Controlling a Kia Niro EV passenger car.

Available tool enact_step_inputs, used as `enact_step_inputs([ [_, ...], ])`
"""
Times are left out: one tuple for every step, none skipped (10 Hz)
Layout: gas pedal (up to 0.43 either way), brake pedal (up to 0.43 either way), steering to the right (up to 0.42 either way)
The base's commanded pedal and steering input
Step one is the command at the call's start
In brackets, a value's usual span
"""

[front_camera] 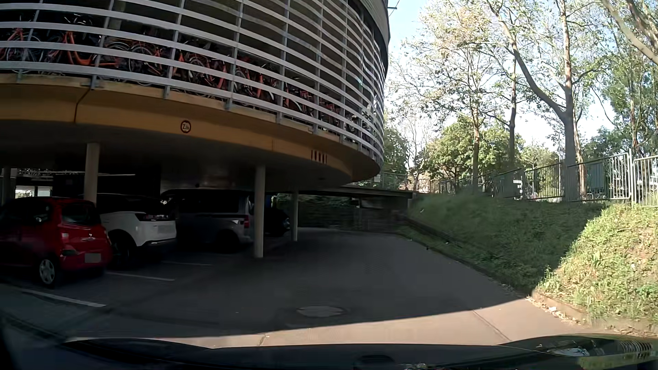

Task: Follow the waypoints while adhering to traffic rules and regulations

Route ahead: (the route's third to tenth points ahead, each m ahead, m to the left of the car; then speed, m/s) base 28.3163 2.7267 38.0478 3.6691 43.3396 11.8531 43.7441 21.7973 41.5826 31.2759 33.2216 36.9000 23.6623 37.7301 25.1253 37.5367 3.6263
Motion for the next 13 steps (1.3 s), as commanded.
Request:
enact_step_inputs([
  [0.028,0.000,0.006],
  [0.028,0.000,0.006],
  [0.028,0.000,0.006],
  [0.028,0.000,0.007],
  [0.028,0.000,0.007],
  [0.028,0.000,0.007],
  [0.028,0.000,0.011],
  [0.028,0.000,0.018],
  [0.028,0.000,0.029],
  [0.028,0.000,0.041],
  [0.028,0.000,0.050],
  [0.028,0.000,0.060],
  [0.028,0.000,0.067],
])
